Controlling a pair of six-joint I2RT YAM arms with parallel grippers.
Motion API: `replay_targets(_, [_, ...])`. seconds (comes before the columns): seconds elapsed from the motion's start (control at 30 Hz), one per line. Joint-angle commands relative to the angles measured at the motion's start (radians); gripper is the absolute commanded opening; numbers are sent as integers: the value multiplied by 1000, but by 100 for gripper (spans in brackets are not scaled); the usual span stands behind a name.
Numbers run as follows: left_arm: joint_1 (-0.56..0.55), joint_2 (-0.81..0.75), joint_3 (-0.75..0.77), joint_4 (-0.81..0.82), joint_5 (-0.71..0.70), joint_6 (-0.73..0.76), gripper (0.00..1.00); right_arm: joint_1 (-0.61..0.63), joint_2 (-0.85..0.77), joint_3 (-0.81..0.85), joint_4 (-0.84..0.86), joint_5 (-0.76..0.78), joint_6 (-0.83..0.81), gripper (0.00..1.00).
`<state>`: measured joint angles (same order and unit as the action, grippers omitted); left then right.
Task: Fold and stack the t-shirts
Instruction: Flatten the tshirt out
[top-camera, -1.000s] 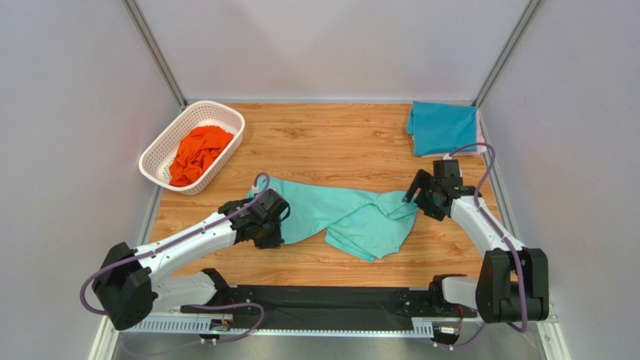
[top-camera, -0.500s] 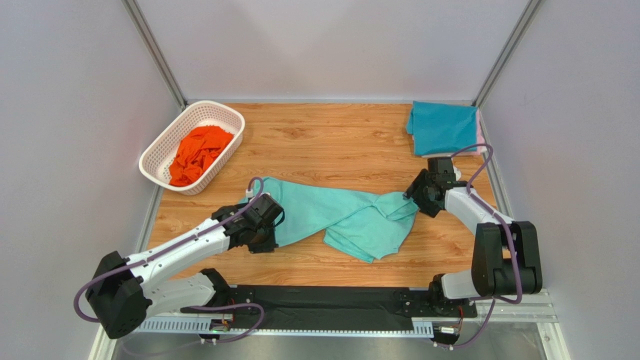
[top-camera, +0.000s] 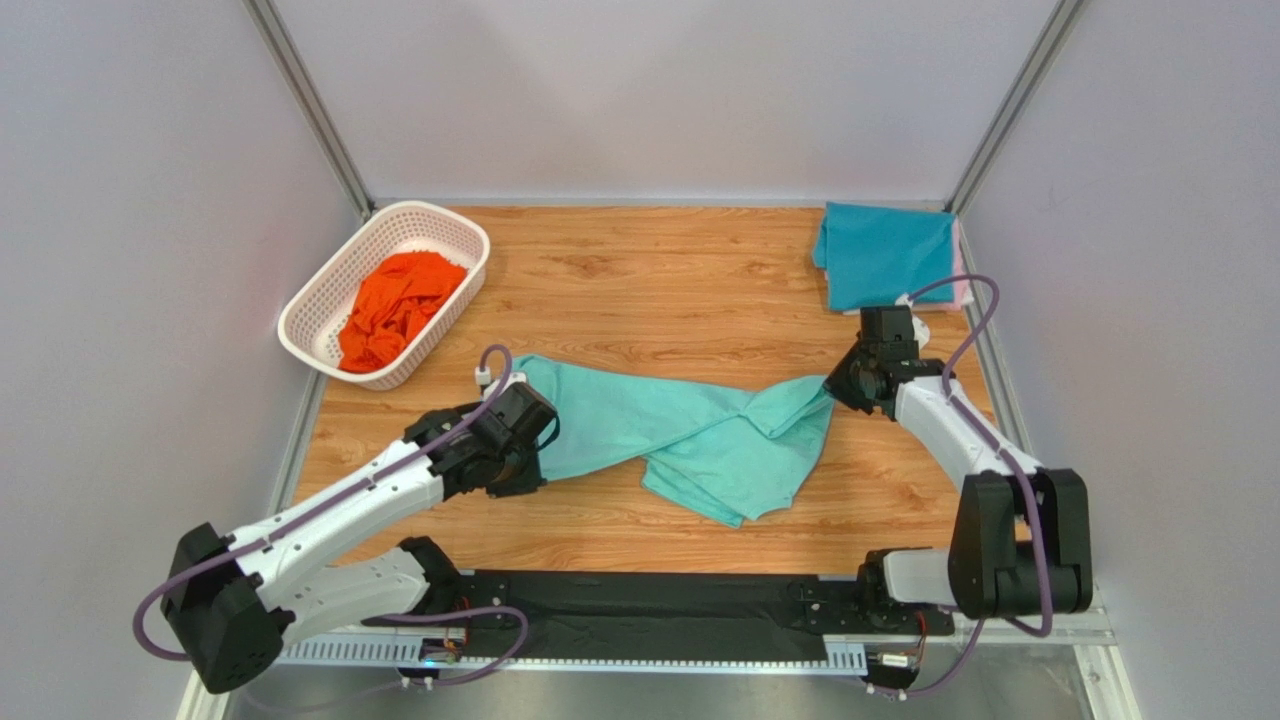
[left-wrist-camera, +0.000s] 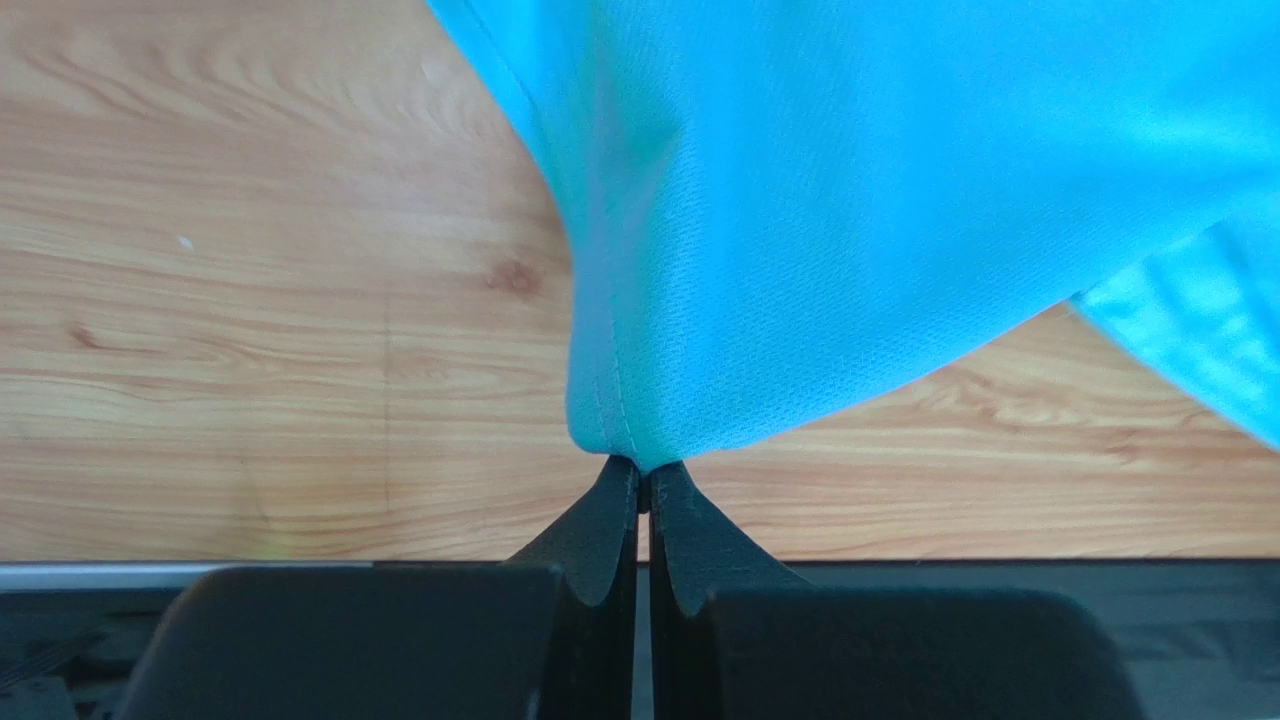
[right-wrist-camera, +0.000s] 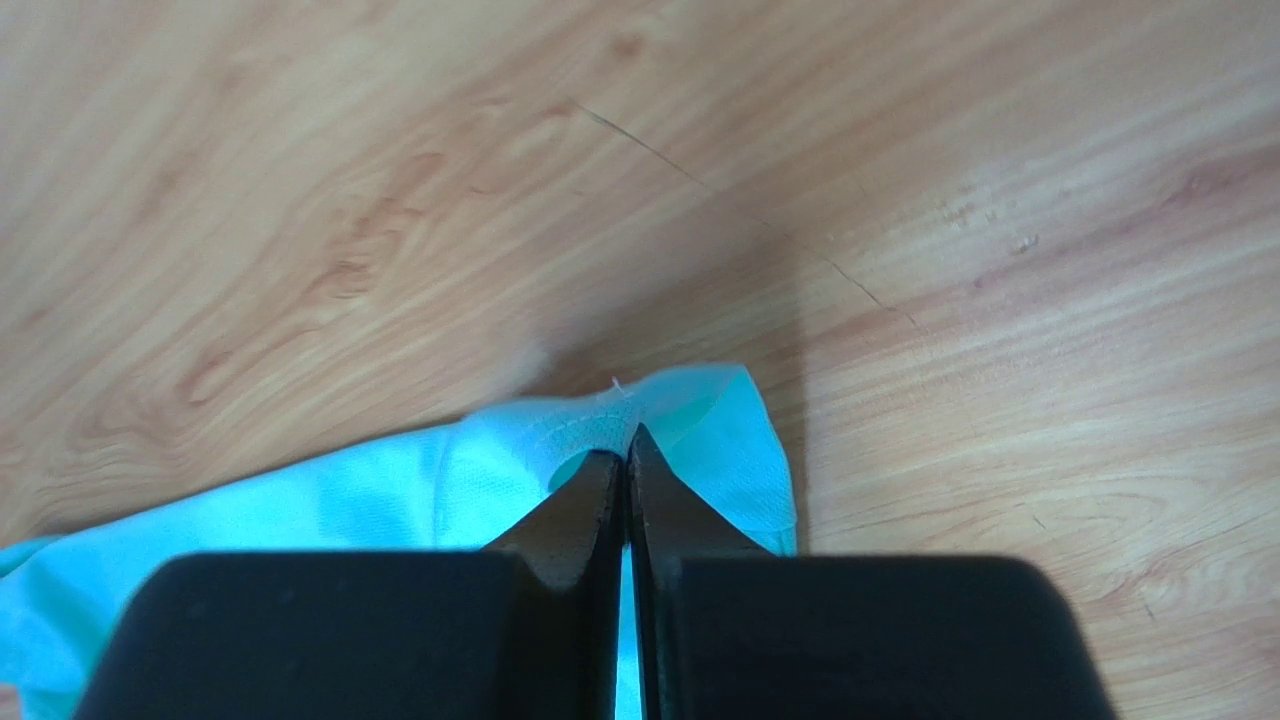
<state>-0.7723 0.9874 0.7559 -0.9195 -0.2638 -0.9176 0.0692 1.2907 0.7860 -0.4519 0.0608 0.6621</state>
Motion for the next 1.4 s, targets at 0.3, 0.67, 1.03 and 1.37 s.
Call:
replay_targets(0.3, [22,-196,606,-55,-304,255,0,26,-463,375,-174,-16,-153,0])
replay_targets(0.67, [22,-300,979,114,118,454,0,26,-585,935,-360,-41,-212,0])
replay_targets(1.03, [22,-234,1155,133,153,468,0,27,-467,1280,-374,-46,-300,0])
replay_targets(1.37, [60,55,967,36,-427,412,0,27,-315,827,-90,-41,-344,0])
